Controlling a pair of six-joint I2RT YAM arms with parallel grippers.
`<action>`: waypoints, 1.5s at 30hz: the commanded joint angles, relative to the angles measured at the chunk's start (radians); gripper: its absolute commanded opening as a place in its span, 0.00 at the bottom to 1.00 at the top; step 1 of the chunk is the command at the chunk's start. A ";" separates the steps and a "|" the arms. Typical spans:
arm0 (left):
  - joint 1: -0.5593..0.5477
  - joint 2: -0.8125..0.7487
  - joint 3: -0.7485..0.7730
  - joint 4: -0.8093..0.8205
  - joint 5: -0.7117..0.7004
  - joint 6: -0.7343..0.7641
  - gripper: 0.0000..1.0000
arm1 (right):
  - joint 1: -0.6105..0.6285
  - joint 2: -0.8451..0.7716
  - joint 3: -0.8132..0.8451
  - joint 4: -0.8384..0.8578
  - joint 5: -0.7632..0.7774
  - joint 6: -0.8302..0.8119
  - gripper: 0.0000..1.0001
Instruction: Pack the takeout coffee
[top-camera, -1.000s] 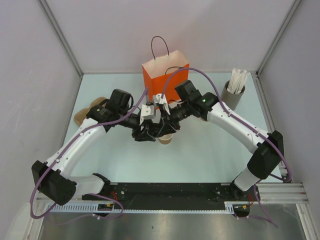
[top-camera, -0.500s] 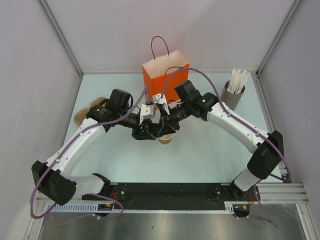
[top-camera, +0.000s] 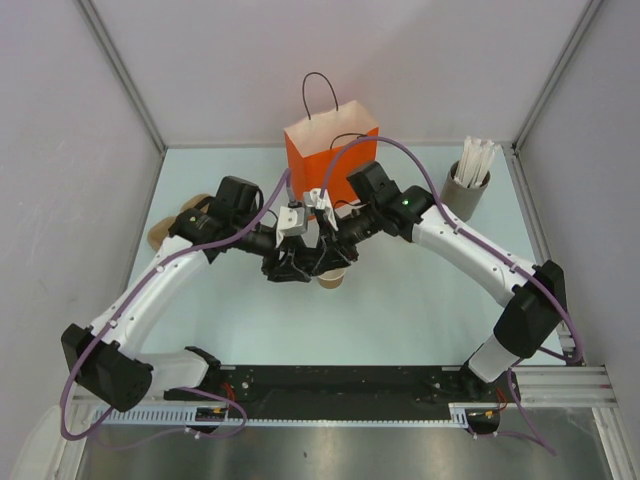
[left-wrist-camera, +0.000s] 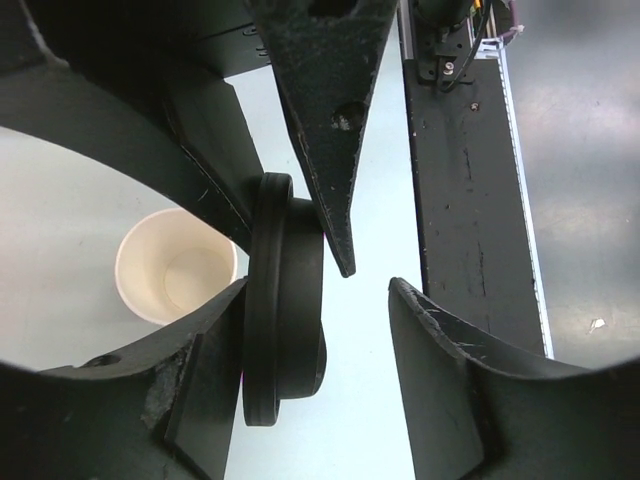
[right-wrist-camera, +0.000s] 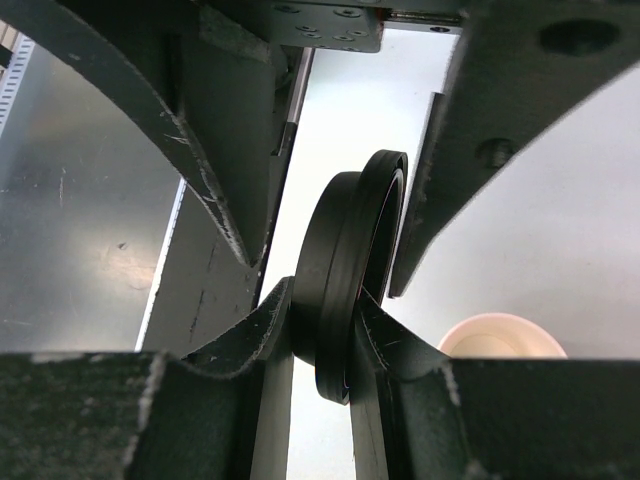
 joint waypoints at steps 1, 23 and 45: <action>0.006 -0.017 0.024 0.010 0.044 0.006 0.58 | 0.008 0.005 0.012 0.019 -0.015 -0.003 0.24; 0.009 0.001 0.015 0.039 0.037 -0.025 0.23 | -0.026 -0.015 0.056 0.008 0.014 0.000 0.54; 0.111 0.004 -0.192 0.642 -0.232 -0.813 0.24 | 0.075 -0.339 -0.103 0.056 0.642 -0.191 0.83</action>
